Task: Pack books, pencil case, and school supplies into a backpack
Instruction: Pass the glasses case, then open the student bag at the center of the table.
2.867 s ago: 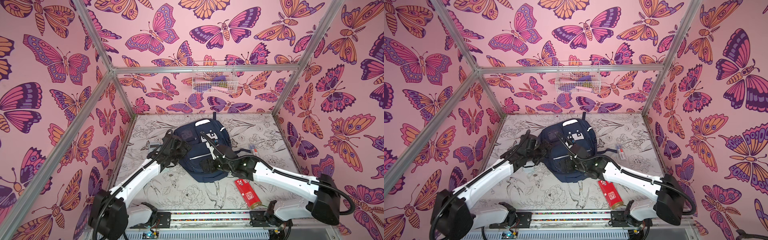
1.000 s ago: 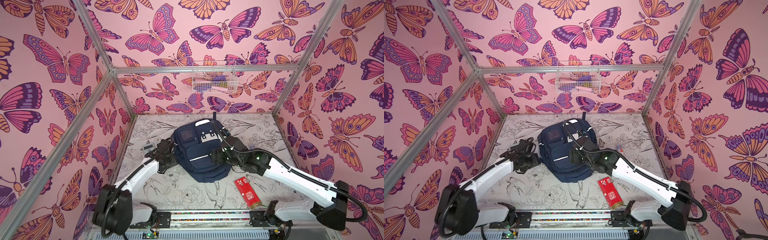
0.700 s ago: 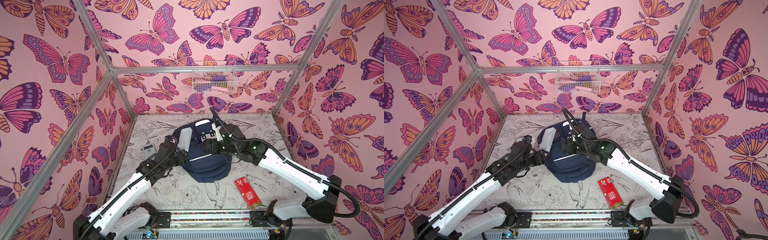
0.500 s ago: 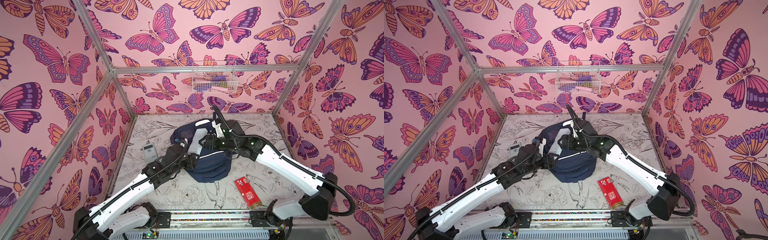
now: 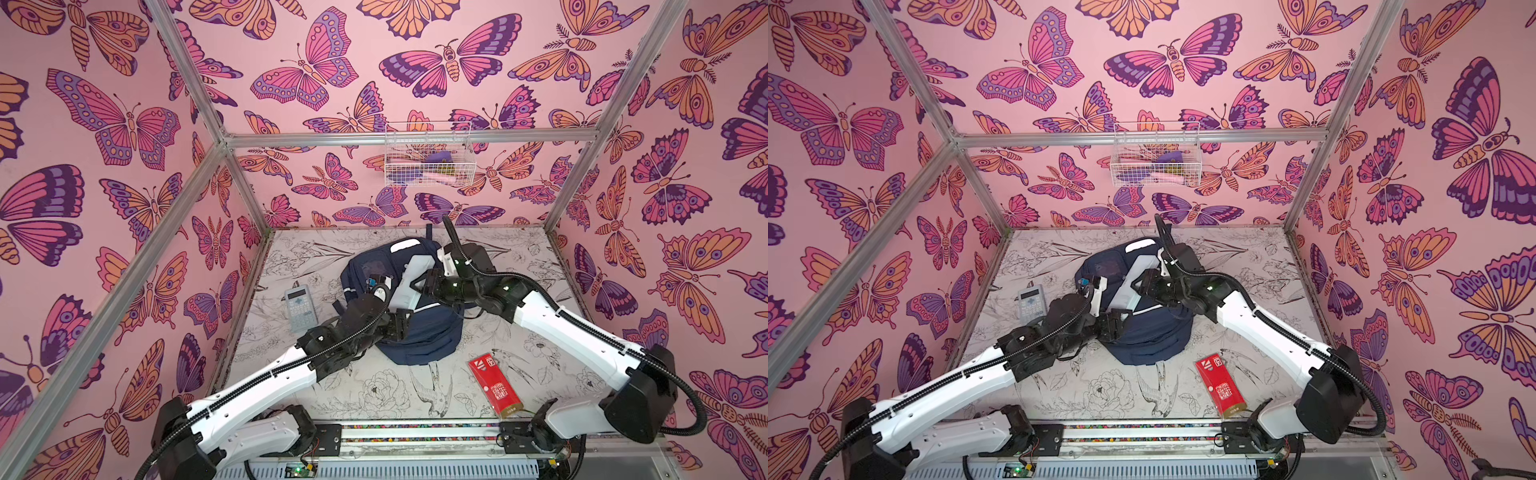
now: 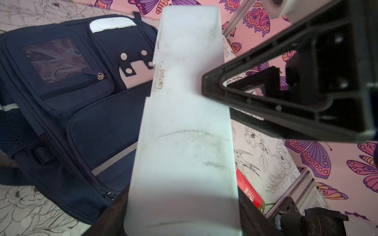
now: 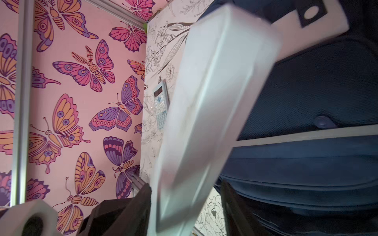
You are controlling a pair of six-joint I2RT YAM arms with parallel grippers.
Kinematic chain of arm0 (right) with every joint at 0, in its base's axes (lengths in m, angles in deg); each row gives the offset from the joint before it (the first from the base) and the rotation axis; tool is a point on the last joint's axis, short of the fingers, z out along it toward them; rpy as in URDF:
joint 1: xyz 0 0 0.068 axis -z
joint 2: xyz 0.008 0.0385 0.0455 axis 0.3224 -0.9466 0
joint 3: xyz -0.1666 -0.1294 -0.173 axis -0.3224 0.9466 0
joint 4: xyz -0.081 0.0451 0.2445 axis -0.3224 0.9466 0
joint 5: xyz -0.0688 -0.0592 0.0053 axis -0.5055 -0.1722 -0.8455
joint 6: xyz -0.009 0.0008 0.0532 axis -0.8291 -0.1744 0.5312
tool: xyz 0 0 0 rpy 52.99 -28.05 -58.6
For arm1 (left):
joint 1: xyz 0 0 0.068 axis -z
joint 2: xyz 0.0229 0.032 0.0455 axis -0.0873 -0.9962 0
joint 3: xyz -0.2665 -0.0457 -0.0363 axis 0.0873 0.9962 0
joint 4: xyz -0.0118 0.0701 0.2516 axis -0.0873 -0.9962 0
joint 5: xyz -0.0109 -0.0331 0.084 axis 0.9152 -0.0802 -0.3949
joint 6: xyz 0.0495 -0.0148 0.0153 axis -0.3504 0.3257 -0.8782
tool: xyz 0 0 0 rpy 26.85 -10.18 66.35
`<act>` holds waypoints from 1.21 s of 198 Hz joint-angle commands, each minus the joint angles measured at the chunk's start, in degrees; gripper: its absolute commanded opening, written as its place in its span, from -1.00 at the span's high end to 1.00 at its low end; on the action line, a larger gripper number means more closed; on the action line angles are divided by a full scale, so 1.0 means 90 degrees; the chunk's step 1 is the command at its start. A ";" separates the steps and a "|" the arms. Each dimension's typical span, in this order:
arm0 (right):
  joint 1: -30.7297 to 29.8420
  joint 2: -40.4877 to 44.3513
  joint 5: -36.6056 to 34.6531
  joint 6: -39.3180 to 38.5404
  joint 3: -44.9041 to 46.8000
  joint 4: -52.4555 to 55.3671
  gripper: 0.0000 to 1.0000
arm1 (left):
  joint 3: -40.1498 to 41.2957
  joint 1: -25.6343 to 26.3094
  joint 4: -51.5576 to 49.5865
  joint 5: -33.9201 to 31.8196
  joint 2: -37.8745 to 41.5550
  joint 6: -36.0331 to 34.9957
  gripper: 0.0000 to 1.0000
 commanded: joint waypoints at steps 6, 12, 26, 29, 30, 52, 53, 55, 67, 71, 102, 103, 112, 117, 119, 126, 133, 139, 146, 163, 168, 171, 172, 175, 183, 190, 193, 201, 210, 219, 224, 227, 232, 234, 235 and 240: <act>0.0043 -0.0040 0.0077 0.0320 -0.0011 -0.0249 0.09 | 0.0150 0.0120 0.0536 -0.0255 -0.0064 -0.0326 0.61; 0.0044 -0.0014 0.0055 0.0342 0.0022 -0.0246 0.15 | 0.0146 0.0144 0.0542 -0.0274 -0.0075 -0.0361 0.61; 0.0054 0.0016 0.0018 0.0317 0.0044 -0.0225 0.35 | 0.0160 0.0223 0.0563 -0.0391 -0.0094 -0.0493 0.61; 0.0056 0.0021 0.0008 0.0297 0.0028 -0.0194 0.37 | 0.0159 0.0246 0.0558 -0.0444 -0.0104 -0.0515 0.61; 0.0064 0.0021 -0.0003 0.0291 0.0027 -0.0182 0.38 | 0.0159 0.0254 0.0562 -0.0458 -0.0110 -0.0526 0.61; 0.0097 0.0038 -0.0065 0.0212 -0.0043 0.0042 0.43 | 0.0165 0.0368 0.0547 -0.0757 -0.0182 -0.0722 0.61; 0.0100 0.0040 -0.0074 0.0209 -0.0043 0.0058 0.43 | 0.0167 0.0374 0.0547 -0.0766 -0.0188 -0.0742 0.61; 0.0097 0.0048 -0.0088 0.0213 -0.0048 0.0078 0.43 | 0.0169 0.0386 0.0547 -0.0787 -0.0197 -0.0757 0.61; 0.0120 0.0087 -0.0137 0.0179 -0.0044 0.0190 0.43 | 0.0155 0.0445 0.0548 -0.0937 -0.0254 -0.0894 0.61; 0.0129 0.0097 -0.0141 0.0173 -0.0051 0.0223 0.43 | 0.0150 0.0471 0.0550 -0.0975 -0.0275 -0.0933 0.61; 0.0235 0.0126 -0.0152 0.0017 -0.0102 0.0444 0.78 | 0.0146 0.0541 0.0548 -0.1102 -0.0376 -0.0994 0.20; 0.0237 0.0132 -0.0151 0.0010 -0.0107 0.0455 0.81 | 0.0148 0.0543 0.0552 -0.1104 -0.0377 -0.0995 0.16; 0.0277 0.0161 -0.0139 -0.0046 -0.0102 0.0486 0.92 | 0.0150 0.0538 0.0560 -0.1134 -0.0388 -0.1029 -0.13; 0.0305 0.0183 -0.0137 -0.0078 -0.0097 0.0506 0.94 | 0.0133 0.0546 0.0544 -0.1182 -0.0399 -0.1067 -0.25; 0.0317 0.0196 -0.0140 -0.0096 -0.0094 0.0517 0.95 | 0.0119 0.0546 0.0527 -0.1211 -0.0394 -0.1082 -0.31; 0.0361 0.0251 -0.0162 -0.0171 -0.0083 0.0555 0.96 | 0.0087 0.0545 0.0463 -0.1324 -0.0380 -0.1106 -0.48; 0.0426 0.0323 -0.0219 -0.0264 -0.0074 0.0659 0.98 | 0.0025 0.0536 0.0381 -0.1438 -0.0369 -0.1172 -0.64; 0.0497 0.0398 -0.0285 -0.0344 -0.0073 0.0778 0.98 | -0.0049 0.0514 0.0277 -0.1541 -0.0376 -0.1239 -0.79; 0.0603 0.0495 -0.0394 -0.0435 -0.0040 0.0933 0.98 | -0.0163 0.0476 0.0138 -0.1588 -0.0433 -0.1330 -0.92; 0.0953 0.0815 -0.0596 -0.0633 0.0103 0.1267 0.98 | -0.0592 0.0272 -0.0421 -0.1427 -0.0833 -0.1592 -0.98; 0.1082 0.0918 -0.0628 -0.0674 0.0167 0.1337 0.99 | -0.0737 0.0214 -0.0582 -0.1384 -0.1007 -0.1663 -0.97; 0.1155 0.0983 -0.0638 -0.0696 0.0194 0.1383 0.99 | -0.0826 0.0185 -0.0722 -0.1357 -0.1108 -0.1719 -0.97; 0.1185 0.0995 -0.0644 -0.0704 0.0217 0.1403 0.99 | -0.0856 0.0180 -0.0756 -0.1339 -0.1139 -0.1729 -0.97; 0.1263 0.1062 -0.0646 -0.0723 0.0260 0.1443 0.99 | -0.0913 0.0159 -0.0841 -0.1278 -0.1249 -0.1792 -0.97; 0.1471 0.1221 -0.0649 -0.0773 0.0377 0.1561 1.00 | -0.1172 0.0108 -0.1070 -0.1076 -0.1675 -0.2087 -0.95; 0.1642 0.1392 -0.0650 -0.0807 0.0486 0.1650 1.00 | -0.1432 0.0107 -0.1321 -0.0943 -0.1987 -0.2276 -0.94; 0.1691 0.1419 -0.0642 -0.0823 0.0509 0.1679 1.00 | -0.1539 0.0107 -0.1427 -0.0878 -0.2120 -0.2362 -0.93; 0.1920 0.1620 -0.0633 -0.0856 0.0636 0.1798 1.00 | -0.1815 0.0097 -0.1654 -0.0685 -0.2478 -0.2635 -0.91; 0.2105 0.1788 -0.0607 -0.0870 0.0768 0.1892 1.00 | -0.2113 0.0096 -0.1931 -0.0519 -0.2885 -0.2882 -0.89; 0.2311 0.1977 -0.0562 -0.0867 0.0930 0.1963 1.00 | -0.2349 0.0097 -0.2123 -0.0372 -0.3227 -0.3098 -0.85; 0.2397 0.2075 -0.0529 -0.0860 0.1027 0.2002 1.00 | -0.2438 0.0092 -0.2181 -0.0277 -0.3385 -0.3173 -0.84; 0.2470 0.2131 -0.0513 -0.0849 0.1070 0.2008 1.00 | -0.2487 0.0084 -0.2222 -0.0210 -0.3461 -0.3219 -0.83; 0.2568 0.2222 -0.0476 -0.0840 0.1159 0.2027 1.00 | -0.2549 0.0086 -0.2241 -0.0085 -0.3556 -0.3288 -0.82; 0.2594 0.2256 -0.0459 -0.0834 0.1199 0.2032 1.00 | -0.2561 0.0087 -0.2233 -0.0029 -0.3592 -0.3322 -0.82; 0.2613 0.2271 -0.0457 -0.0831 0.1222 0.2035 1.00 | -0.2568 0.0087 -0.2229 0.0003 -0.3607 -0.3336 -0.81; 0.2677 0.2343 -0.0405 -0.0815 0.1295 0.2047 1.00 | -0.2602 0.0086 -0.2224 0.0150 -0.3686 -0.3394 -0.81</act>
